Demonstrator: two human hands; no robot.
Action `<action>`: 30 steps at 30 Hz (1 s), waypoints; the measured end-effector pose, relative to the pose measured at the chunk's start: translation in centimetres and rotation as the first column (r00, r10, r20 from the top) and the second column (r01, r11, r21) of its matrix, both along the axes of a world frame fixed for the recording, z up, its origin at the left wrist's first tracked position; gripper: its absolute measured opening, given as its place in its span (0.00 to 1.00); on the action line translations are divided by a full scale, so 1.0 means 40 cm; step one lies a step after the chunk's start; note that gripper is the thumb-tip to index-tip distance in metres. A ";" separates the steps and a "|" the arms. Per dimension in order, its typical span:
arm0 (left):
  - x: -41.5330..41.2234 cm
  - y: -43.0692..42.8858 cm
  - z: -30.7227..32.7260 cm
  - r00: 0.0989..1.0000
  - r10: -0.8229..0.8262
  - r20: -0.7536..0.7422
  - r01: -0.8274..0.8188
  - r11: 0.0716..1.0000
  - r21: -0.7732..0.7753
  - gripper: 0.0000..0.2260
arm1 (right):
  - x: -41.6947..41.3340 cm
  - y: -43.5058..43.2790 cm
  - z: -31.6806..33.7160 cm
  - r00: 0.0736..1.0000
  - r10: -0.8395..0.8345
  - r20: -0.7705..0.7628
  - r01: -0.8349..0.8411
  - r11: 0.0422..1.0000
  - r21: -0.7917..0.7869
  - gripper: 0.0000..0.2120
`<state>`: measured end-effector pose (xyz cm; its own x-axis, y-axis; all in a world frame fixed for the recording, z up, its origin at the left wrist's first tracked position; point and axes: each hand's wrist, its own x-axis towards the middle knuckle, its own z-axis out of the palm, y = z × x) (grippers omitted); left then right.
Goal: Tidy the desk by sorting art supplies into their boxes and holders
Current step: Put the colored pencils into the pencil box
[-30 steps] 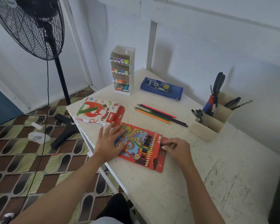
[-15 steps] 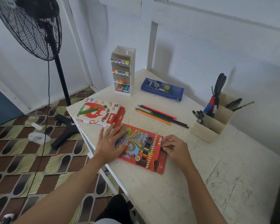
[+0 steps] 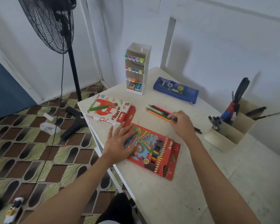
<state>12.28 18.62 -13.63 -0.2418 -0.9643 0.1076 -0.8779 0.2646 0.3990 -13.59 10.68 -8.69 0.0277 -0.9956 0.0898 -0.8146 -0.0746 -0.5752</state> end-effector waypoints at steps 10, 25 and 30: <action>0.001 -0.001 -0.007 0.998 -0.002 -0.066 0.001 1.000 -0.022 0.30 | 0.070 -0.052 -0.035 0.981 -0.016 -0.195 0.020 1.000 0.018 0.05; 0.003 0.000 -0.004 0.999 -0.001 -0.035 0.001 1.000 0.001 0.30 | 0.024 0.023 -0.021 0.995 -0.097 -0.039 0.096 0.995 -0.035 0.04; 0.003 -0.002 0.001 1.000 -0.005 0.009 0.004 1.000 0.027 0.32 | -0.001 0.096 0.042 0.980 -0.068 0.185 0.089 0.990 -0.106 0.09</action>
<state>12.40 18.55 -13.59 -0.2469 -0.9658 0.0792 -0.8804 0.2577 0.3982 -13.64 14.53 -7.03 -0.0771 -0.9770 0.1989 -0.7041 -0.0878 -0.7046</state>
